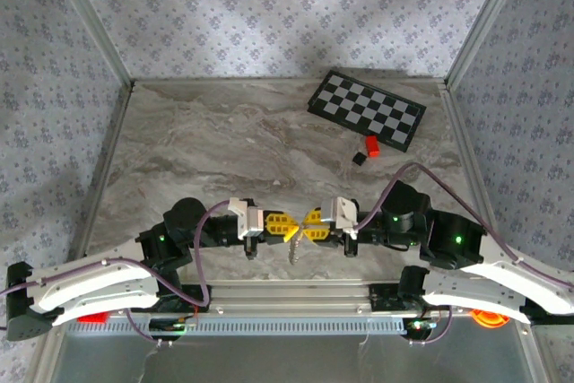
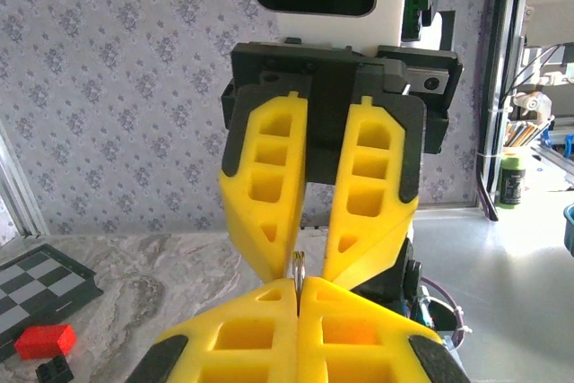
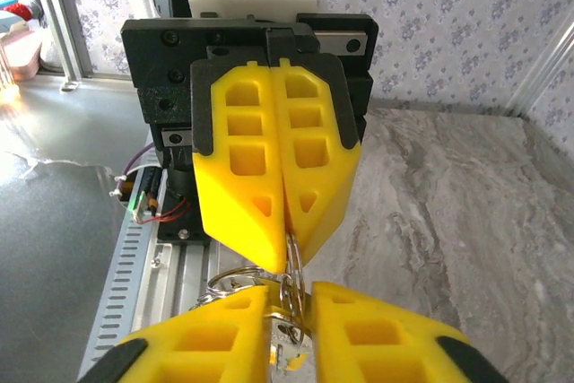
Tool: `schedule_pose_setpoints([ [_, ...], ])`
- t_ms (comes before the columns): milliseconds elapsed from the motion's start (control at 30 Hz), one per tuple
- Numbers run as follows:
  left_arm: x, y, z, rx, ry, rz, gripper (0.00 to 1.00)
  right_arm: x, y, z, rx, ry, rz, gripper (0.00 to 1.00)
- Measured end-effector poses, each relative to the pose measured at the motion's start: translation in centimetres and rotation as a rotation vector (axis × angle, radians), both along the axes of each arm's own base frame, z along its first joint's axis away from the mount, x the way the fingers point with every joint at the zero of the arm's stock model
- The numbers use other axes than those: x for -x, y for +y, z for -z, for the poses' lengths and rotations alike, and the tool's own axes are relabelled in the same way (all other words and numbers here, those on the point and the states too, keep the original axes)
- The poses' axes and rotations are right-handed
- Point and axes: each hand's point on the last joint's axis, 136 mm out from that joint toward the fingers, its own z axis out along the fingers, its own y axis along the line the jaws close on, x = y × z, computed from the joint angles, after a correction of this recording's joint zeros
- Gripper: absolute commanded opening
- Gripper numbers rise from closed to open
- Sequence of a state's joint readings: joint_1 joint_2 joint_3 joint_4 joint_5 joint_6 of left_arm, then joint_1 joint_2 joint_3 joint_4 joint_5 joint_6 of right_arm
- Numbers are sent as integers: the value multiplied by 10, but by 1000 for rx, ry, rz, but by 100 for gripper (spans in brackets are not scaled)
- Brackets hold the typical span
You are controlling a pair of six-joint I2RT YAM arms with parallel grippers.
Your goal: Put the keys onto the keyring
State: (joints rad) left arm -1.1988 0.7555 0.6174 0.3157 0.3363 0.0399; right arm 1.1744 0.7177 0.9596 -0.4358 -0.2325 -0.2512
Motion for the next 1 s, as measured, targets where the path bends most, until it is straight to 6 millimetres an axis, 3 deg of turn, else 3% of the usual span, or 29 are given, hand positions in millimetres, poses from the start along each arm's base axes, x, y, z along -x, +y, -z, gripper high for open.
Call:
schedule_pose_setpoints([
  [233,1,0,0,-1,0,7,0,-1,0,1,4,2,1,0],
  [367,1,0,2,-9,-1,5,0,-2,2,4,16,9,0,0],
  [533,-5,-1,17,-68,3,-25,17,-6,2,16,86,27,21,0],
  [667,-11,0,33,-133,14,-63,16,-12,6,27,178,41,42,0],
  [833,-15,2,48,-197,14,-88,7,-12,8,37,268,36,45,0],
  [1000,-16,3,54,-226,7,-97,10,-14,9,42,334,21,49,0],
])
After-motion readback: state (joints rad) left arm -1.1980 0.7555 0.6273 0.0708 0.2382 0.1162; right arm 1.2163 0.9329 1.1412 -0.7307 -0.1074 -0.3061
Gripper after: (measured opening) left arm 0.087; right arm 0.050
